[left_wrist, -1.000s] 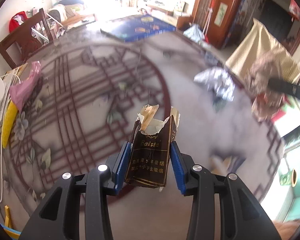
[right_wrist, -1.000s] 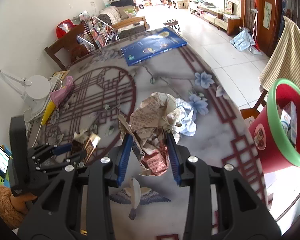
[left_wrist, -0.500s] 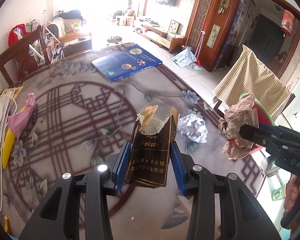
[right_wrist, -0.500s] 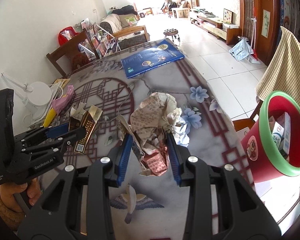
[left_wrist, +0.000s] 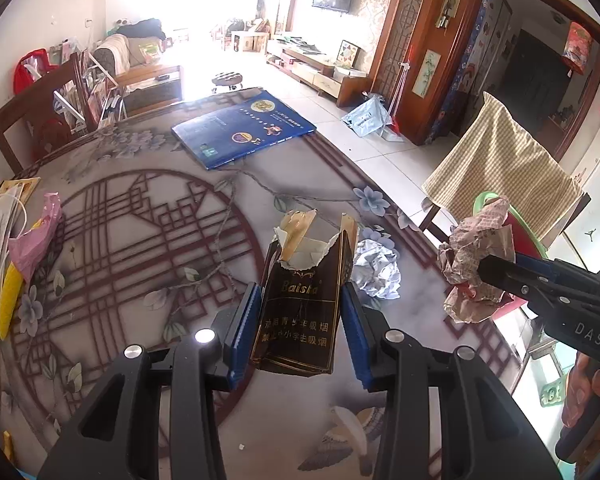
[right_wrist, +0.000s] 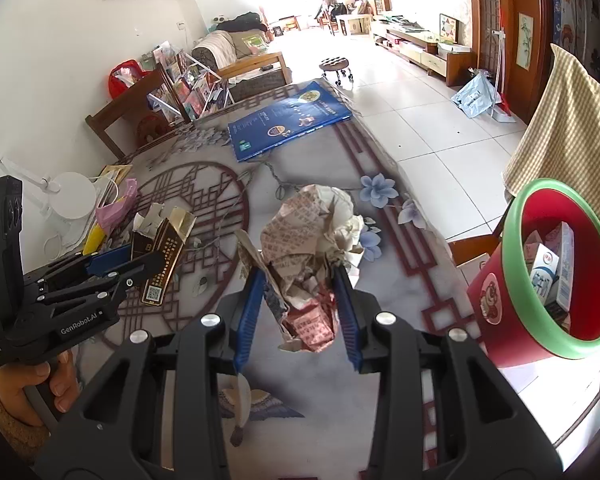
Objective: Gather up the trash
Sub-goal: 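Carry the cigarette pack and crumpled paper over to the red bin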
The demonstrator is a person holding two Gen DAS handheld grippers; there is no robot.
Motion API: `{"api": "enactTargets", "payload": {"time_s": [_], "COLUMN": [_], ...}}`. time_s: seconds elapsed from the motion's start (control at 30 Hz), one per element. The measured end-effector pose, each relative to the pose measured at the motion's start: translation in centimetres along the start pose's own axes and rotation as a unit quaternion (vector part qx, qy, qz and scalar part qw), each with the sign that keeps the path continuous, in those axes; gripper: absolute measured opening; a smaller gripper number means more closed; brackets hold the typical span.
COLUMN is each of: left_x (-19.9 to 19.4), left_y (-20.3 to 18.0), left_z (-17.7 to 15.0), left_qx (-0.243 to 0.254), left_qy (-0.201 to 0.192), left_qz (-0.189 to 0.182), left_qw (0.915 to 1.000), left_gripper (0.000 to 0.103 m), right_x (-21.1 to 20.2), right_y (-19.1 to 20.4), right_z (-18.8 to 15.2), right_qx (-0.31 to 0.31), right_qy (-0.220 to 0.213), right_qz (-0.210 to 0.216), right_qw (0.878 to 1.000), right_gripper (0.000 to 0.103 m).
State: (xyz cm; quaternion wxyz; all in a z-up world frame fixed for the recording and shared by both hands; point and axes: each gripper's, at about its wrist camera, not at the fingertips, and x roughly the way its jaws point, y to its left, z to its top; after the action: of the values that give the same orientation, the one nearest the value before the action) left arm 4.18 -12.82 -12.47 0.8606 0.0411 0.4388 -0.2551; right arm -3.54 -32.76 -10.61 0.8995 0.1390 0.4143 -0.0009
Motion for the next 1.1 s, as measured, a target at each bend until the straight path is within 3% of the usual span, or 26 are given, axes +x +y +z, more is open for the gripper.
{"api": "enactTargets", "payload": {"time_s": [0.5, 1.1], "left_x": [2.0, 5.2], "left_y": [-6.6, -21.5], "left_z": [1.6, 4.7], "left_qx": [0.019, 0.072], "left_qy": [0.0, -0.006], "left_qz": [-0.024, -0.086], "left_qw": [0.9995, 0.9937], "left_gripper": [0.038, 0.039], "right_x": [-3.0, -8.6], "right_y": [-7.3, -21.9], "right_z": [0.1, -0.1], "right_qx": [0.027, 0.092], "right_qy": [-0.014, -0.046], "right_qz": [-0.026, -0.065], "right_qw": [0.999, 0.993], "right_gripper": [0.036, 0.036]}}
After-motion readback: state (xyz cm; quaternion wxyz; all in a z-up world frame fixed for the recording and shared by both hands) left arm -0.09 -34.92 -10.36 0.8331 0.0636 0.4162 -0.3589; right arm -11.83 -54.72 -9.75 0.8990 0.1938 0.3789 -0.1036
